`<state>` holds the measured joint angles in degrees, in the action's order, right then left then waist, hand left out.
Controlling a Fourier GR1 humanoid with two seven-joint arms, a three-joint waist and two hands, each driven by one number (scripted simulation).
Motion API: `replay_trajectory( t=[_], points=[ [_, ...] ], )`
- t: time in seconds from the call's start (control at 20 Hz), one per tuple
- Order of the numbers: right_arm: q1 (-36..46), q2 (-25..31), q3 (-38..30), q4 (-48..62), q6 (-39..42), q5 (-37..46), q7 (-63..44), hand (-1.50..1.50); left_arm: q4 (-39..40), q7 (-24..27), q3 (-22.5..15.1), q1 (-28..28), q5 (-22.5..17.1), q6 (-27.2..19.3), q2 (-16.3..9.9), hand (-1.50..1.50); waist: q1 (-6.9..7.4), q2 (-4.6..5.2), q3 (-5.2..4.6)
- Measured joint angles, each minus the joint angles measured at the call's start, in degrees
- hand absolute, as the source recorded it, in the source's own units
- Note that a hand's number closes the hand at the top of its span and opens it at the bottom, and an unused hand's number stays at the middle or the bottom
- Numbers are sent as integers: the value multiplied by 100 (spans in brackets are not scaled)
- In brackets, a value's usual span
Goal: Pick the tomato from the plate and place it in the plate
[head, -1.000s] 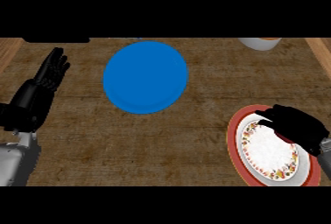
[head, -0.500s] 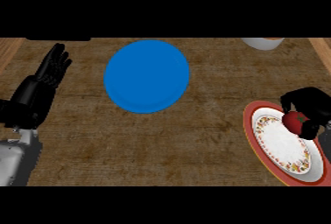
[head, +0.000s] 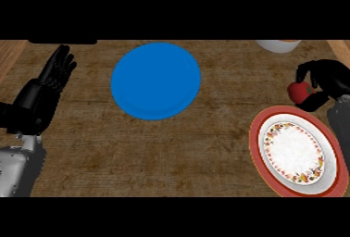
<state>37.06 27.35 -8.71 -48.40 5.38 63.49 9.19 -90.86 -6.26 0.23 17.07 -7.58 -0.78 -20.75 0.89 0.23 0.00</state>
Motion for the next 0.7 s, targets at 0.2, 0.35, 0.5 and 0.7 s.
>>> replay_trajectory(
  t=[0.2, 0.35, 0.5, 0.7],
  points=[
    [213, -206, -135, -450, 222, -482, 302, 150, -196, -125, -1, -132, 39, -32, 16, 0, -51, -38, 0],
    [385, -546, -243, -767, 340, -931, 494, 150, -113, -55, 52, -166, 25, 21, 4, 0, -76, -43, -1],
    [602, -910, -301, -1185, 662, -1372, 421, 150, -74, -50, 62, -122, 72, -11, 37, 0, -111, -54, -2],
    [743, -1310, -190, -1819, 1113, -1727, 48, 150, -81, -37, 125, -130, 74, 50, 33, 0, -113, -54, -4]
  ],
)
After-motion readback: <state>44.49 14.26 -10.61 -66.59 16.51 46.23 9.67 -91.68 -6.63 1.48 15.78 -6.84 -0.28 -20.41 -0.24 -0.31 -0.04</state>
